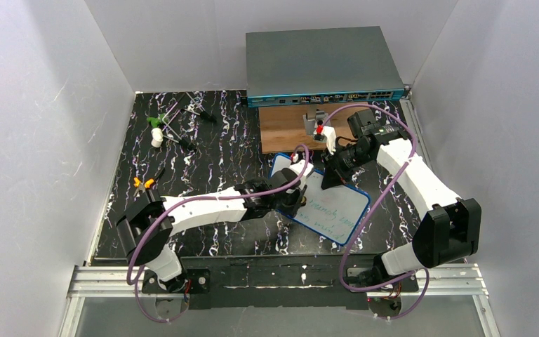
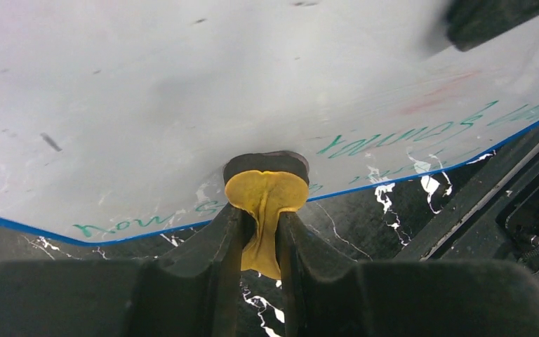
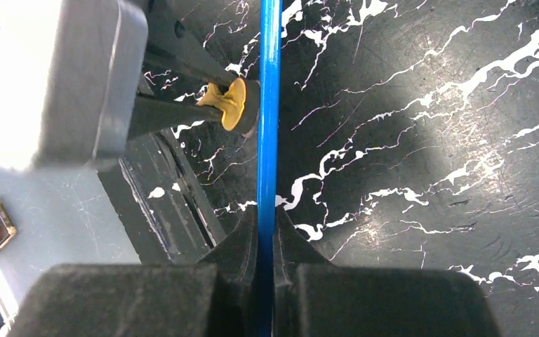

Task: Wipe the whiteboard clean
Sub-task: Erase the whiteboard at the center of the board.

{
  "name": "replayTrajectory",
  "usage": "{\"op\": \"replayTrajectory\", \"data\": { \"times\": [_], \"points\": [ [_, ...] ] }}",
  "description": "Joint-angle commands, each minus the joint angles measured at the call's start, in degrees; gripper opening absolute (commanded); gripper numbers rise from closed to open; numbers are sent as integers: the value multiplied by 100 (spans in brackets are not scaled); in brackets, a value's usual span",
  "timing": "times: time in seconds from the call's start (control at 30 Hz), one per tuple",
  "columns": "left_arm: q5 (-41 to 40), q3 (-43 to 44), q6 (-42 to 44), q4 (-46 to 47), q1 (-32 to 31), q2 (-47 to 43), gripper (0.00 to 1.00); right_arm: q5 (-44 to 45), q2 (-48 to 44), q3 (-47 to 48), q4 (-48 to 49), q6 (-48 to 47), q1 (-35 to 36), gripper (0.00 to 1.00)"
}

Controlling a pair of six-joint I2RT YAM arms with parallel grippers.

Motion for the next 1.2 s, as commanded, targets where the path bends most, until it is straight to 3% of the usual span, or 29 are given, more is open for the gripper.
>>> {"op": "replayTrajectory", "data": {
  "times": [0.0,0.3,0.57,0.83,1.17],
  "points": [
    [-443,-258,-178,302,242,-349,0,-459,-120,-48,-437,-218,117,1],
    [-335,291,-126,298,-659,100,0,-461,-74,-20,-466,-216,117,1],
    [-657,947,279,76,-629,338,0,-456,-113,-36,-454,-213,117,1],
    [-784,168,-35,42,-13,-77,0,-458,-181,-92,-410,-206,99,1],
    [-417,-479,-276,158,-133,-393,0,-466,-124,-46,-449,-213,99,1]
  ]
}}
